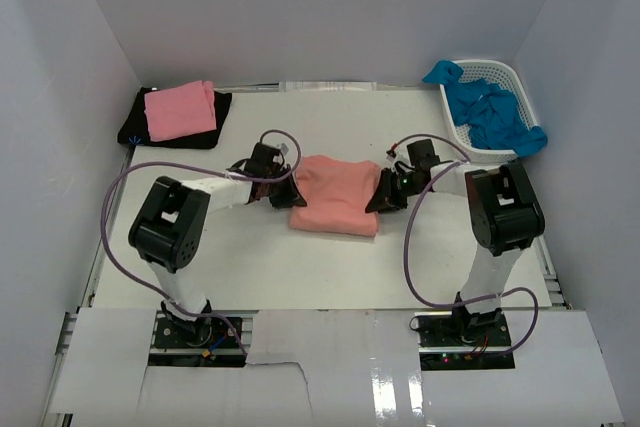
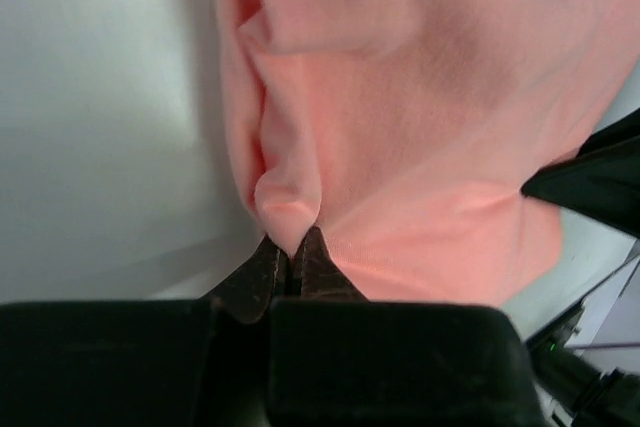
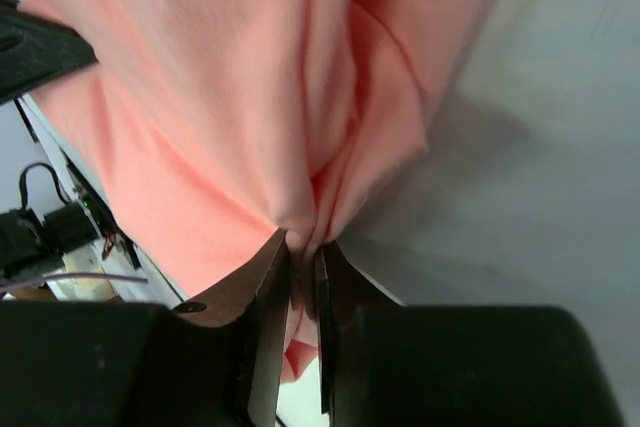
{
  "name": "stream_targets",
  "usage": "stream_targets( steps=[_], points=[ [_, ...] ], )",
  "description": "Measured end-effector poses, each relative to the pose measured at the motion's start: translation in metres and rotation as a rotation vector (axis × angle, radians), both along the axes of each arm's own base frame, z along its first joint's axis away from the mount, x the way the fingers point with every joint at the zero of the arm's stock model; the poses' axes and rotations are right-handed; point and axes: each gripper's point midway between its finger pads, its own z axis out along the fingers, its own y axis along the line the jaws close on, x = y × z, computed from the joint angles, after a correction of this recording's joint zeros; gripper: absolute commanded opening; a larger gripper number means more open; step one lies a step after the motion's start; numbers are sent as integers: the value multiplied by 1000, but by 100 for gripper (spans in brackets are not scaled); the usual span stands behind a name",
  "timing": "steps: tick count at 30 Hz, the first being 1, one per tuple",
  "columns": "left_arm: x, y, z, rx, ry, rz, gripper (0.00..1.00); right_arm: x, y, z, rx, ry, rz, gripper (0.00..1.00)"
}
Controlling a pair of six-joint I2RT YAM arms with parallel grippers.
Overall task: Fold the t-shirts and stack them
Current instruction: Put the neatly folded tshirt into the corner of the board with the left arm
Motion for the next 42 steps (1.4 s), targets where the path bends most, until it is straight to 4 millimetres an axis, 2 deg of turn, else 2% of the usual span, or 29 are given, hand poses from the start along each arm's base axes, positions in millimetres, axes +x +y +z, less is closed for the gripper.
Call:
stream_targets(
  steps=[1,2,3,4,8,16,22,24,26,30,33,36,42],
  points=[
    [-16,0,0,5,14,-11,0,-11,-2,0,-7,3,2,22],
    [-32,0,-1,9,34,-20,0,-20,-4,0,-12,6,3,37],
    [-45,1,-1,10,50,-25,0,-31,-6,1,-16,14,6,45],
    [-58,3,-1,12,66,-29,0,-40,-7,3,-13,16,8,65],
    [-79,13,3,20,88,-16,0,-53,-8,22,14,-43,17,87],
    [-83,17,3,31,99,-1,0,-62,-22,30,-44,-115,-22,89],
    [-78,20,6,40,91,2,0,-64,-26,48,-51,-183,-40,89],
    [-63,24,14,32,75,9,0,-64,-27,54,-50,-198,-45,90],
    [-40,29,24,17,46,30,0,-65,-28,57,-51,-205,-47,90],
    [22,40,51,-1,-50,60,0,-68,-30,61,-58,-206,-52,92],
    [68,44,62,-20,-110,65,0,-70,-32,66,-60,-217,-56,91],
    [111,47,58,-57,-132,69,0,-71,-32,73,-56,-233,-60,92],
    [179,61,23,-109,-107,74,0,-76,-34,83,-52,-249,-64,91]
  ],
)
